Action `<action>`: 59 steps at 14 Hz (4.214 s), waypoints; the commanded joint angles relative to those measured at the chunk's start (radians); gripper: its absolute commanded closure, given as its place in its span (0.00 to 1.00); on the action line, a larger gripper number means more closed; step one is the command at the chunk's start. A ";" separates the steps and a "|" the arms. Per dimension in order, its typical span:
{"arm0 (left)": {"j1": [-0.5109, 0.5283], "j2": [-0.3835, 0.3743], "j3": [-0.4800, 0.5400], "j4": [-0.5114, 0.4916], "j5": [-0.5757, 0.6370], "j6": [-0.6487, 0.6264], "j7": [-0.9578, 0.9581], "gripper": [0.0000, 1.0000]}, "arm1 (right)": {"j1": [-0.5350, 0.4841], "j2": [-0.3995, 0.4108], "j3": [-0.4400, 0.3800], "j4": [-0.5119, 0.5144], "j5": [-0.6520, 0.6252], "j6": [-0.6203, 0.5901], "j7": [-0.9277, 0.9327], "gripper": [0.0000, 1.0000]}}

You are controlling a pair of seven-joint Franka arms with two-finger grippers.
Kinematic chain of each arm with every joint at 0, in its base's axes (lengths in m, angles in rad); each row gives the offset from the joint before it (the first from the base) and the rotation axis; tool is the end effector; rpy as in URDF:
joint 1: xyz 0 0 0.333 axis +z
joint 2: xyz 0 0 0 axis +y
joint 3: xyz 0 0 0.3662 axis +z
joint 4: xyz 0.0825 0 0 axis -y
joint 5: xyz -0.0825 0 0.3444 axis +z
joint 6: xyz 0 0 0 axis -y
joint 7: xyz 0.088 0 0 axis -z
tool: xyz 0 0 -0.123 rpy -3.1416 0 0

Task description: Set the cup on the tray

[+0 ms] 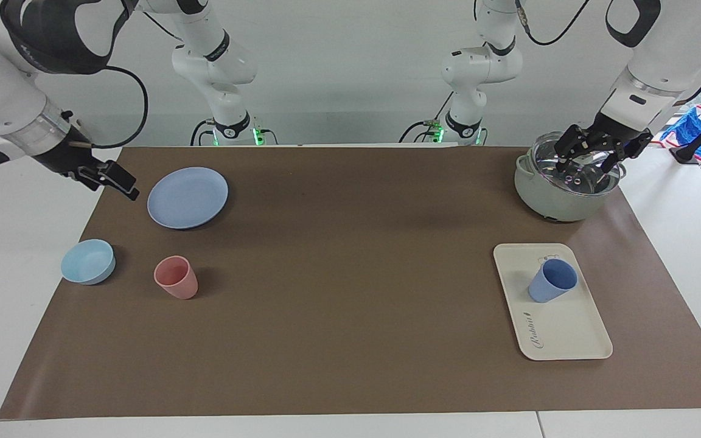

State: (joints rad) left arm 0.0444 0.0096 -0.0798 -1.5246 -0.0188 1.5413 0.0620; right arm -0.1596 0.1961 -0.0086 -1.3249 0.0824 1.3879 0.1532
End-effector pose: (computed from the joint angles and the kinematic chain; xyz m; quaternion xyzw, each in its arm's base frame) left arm 0.5156 -0.0204 0.6711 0.9987 -0.0490 0.0037 0.0097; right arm 0.5571 -0.0825 0.6425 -0.9849 0.1548 0.0661 0.0406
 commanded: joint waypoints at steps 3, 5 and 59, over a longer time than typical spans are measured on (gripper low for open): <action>0.002 -0.057 0.005 -0.086 -0.007 0.025 0.009 0.00 | 0.046 -0.214 0.002 -0.204 -0.114 0.009 -0.162 0.00; 0.002 -0.057 0.005 -0.086 -0.007 0.025 0.009 0.00 | 0.113 -0.256 -0.025 -0.241 -0.165 -0.001 -0.178 0.00; 0.002 -0.057 0.005 -0.085 -0.007 0.013 0.012 0.00 | 0.181 -0.282 -0.106 -0.326 -0.110 0.134 -0.195 0.00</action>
